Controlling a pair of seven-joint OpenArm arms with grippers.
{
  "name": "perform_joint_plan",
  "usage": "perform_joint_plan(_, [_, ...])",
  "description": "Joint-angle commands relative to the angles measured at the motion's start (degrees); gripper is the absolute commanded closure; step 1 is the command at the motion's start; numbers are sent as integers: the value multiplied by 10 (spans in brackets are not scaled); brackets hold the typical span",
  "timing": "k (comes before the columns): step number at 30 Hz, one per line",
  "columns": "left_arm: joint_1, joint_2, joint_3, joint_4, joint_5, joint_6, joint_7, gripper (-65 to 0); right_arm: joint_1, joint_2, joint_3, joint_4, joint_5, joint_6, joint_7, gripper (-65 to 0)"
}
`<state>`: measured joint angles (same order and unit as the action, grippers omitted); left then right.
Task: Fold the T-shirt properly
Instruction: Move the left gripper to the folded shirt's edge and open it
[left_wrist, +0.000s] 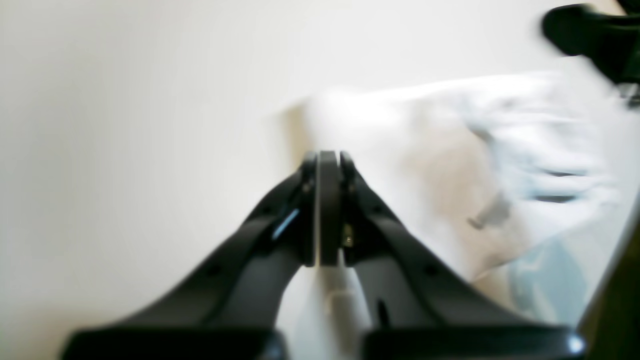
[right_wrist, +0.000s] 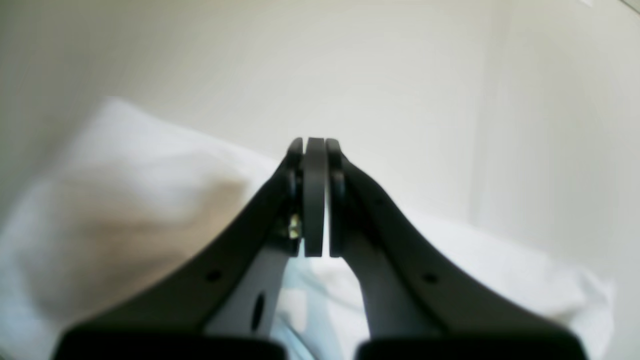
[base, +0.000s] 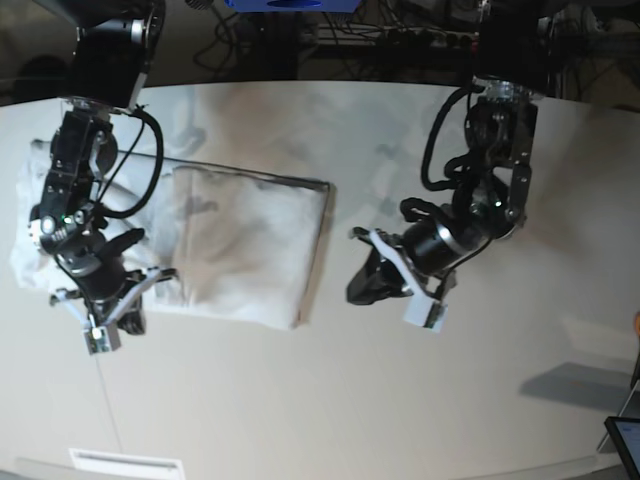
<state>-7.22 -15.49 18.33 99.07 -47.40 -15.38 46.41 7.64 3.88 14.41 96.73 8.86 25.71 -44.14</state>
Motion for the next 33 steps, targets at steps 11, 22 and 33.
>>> perform_joint_plan(11, [-95, 104, 134, -156, -8, -7, -14, -213, -44, 50, 150, 7, 8, 8, 14, -17])
perform_joint_plan(22, [-68, 59, 159, -189, -8, -7, -14, -255, -61, 59, 222, 7, 8, 8, 37, -17])
perform_joint_plan(33, [-21, -24, 147, -142, -8, -7, -15, -255, -61, 59, 229, 6, 8, 8, 33, -17])
